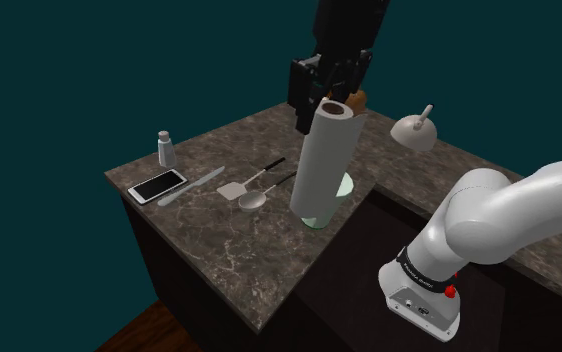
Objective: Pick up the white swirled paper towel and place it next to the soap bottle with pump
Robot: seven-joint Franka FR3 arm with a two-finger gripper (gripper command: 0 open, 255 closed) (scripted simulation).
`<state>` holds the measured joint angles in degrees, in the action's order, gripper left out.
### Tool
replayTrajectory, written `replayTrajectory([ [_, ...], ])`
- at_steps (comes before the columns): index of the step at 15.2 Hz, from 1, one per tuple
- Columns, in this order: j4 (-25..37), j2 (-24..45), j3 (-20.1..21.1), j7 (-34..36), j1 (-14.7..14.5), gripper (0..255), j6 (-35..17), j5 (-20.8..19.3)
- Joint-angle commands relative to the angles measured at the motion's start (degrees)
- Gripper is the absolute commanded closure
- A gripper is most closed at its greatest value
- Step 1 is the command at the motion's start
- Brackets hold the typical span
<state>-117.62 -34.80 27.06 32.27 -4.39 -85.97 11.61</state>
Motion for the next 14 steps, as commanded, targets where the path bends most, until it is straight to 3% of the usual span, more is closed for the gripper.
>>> replayTrajectory([
  [1,1.76,0.37,-0.16,0.09,0.12,255,1.44,-0.21],
  [14,15.73,5.08,-0.41,1.11,1.38,255,10.88,-1.90],
])
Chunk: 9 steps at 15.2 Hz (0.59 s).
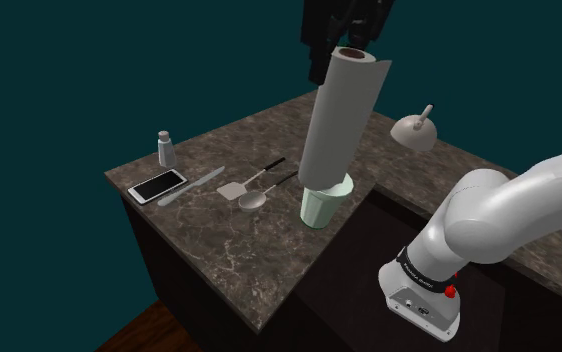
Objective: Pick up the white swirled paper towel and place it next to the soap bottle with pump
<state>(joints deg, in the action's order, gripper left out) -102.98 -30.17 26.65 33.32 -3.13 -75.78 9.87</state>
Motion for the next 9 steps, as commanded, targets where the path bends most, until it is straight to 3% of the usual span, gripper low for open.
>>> replayTrajectory([
  [1,2.28,0.90,0.04,0.17,0.21,255,1.44,-0.29],
  [9,12.62,5.21,0.75,1.34,1.04,255,7.67,-1.54],
])
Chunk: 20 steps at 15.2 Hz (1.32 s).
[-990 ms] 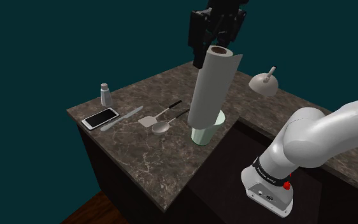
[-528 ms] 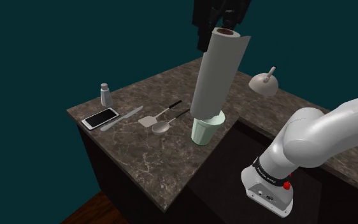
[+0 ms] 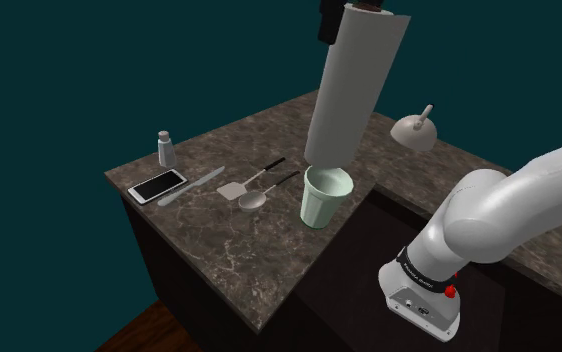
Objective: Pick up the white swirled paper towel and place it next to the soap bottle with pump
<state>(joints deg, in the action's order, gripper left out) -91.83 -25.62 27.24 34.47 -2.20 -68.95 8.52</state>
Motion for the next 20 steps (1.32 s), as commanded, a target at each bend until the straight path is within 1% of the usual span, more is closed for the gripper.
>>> replayTrajectory([
  [1,2.01,0.90,0.20,0.26,0.16,255,1.16,-0.26],
  [5,-1.90,-2.49,-5.58,-6.57,0.64,255,1.09,-1.43],
  [10,-5.23,-5.04,-12.14,-14.59,1.47,255,0.82,-3.93],
  [15,-6.94,-5.97,-18.28,-22.24,2.53,255,0.28,-7.00],
  [20,-7.08,-5.36,-24.16,-29.68,3.77,255,-0.54,-10.16],
])
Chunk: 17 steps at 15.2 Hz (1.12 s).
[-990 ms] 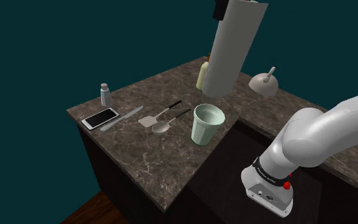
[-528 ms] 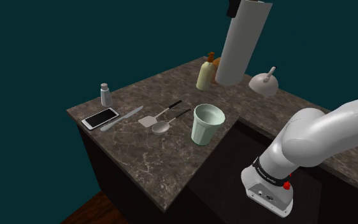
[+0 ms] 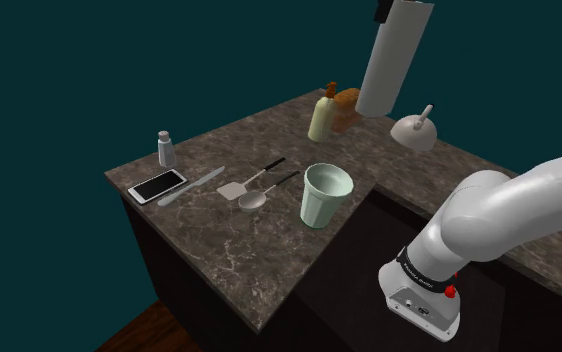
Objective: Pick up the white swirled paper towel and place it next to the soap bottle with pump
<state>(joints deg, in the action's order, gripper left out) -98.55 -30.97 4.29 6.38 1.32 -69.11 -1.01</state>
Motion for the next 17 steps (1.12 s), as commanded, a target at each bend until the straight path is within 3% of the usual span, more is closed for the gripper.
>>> replayTrajectory([
  [1,-0.20,0.29,-2.37,-3.07,0.51,255,-0.58,-1.23],
  [9,3.45,4.89,-11.57,-14.78,2.64,255,-2.33,-5.26],
  [17,11.74,13.65,-20.99,-26.83,4.95,255,-3.85,-6.49],
])
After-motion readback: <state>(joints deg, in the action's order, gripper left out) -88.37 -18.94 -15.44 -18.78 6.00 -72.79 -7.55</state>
